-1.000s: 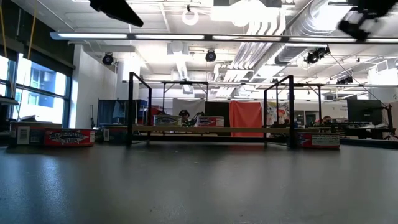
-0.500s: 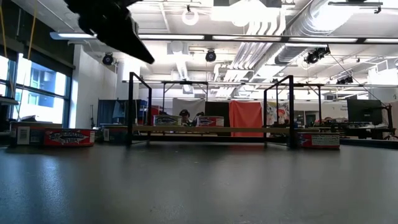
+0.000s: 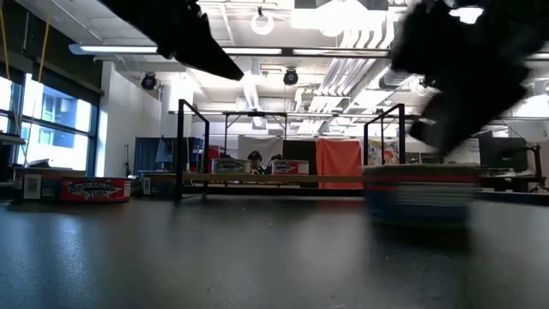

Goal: Stack canned seafood by type on shelf
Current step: Put the blue tuna can on the shelf

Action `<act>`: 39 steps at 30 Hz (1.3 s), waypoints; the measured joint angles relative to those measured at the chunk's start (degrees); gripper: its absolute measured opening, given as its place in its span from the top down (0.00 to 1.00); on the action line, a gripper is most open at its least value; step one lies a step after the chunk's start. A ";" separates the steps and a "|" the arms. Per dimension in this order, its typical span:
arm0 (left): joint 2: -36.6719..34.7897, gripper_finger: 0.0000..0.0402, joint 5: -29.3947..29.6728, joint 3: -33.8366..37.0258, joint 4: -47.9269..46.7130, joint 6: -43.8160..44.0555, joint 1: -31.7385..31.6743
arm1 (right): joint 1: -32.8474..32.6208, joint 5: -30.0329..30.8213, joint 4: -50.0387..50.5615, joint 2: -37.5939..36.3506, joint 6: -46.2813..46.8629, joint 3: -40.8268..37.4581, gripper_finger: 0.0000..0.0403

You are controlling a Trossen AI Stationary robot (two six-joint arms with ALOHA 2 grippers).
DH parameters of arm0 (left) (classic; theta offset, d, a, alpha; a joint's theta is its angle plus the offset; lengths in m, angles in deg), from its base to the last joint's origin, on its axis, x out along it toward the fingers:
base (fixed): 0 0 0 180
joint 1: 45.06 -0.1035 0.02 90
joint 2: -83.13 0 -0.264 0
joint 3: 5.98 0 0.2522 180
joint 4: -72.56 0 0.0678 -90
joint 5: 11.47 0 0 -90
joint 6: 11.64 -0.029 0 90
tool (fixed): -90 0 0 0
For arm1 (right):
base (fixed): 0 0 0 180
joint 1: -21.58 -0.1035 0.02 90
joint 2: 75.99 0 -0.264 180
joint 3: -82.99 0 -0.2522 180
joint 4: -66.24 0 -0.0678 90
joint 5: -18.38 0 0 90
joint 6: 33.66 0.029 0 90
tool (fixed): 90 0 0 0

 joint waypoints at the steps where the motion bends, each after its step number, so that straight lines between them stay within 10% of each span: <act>1: 0.00 0.96 -0.02 0.00 -0.02 0.96 0.20 | 1.41 -0.11 -4.08 -0.15 -3.95 0.13 1.00; 10: 7.57 0.96 -14.82 -0.04 1.60 6.76 -3.27 | 7.38 -3.23 -2.17 1.28 -13.94 0.24 1.00; 16: 17.25 0.96 -14.43 -0.02 4.28 6.72 -6.37 | 7.62 -4.37 -4.17 9.28 -16.10 0.22 1.00; 25: 20.17 0.96 -23.77 -0.14 9.38 9.66 -7.76 | 15.55 3.63 -7.79 10.51 -16.30 0.24 1.00; 32: 14.50 0.96 -19.63 -0.74 7.93 8.23 -4.26 | 19.61 17.98 -1.50 2.84 -10.52 0.28 1.00; 39: 16.88 0.96 -17.25 -0.74 5.29 7.81 -5.19 | 14.70 -4.82 4.01 -0.16 -6.77 0.31 1.00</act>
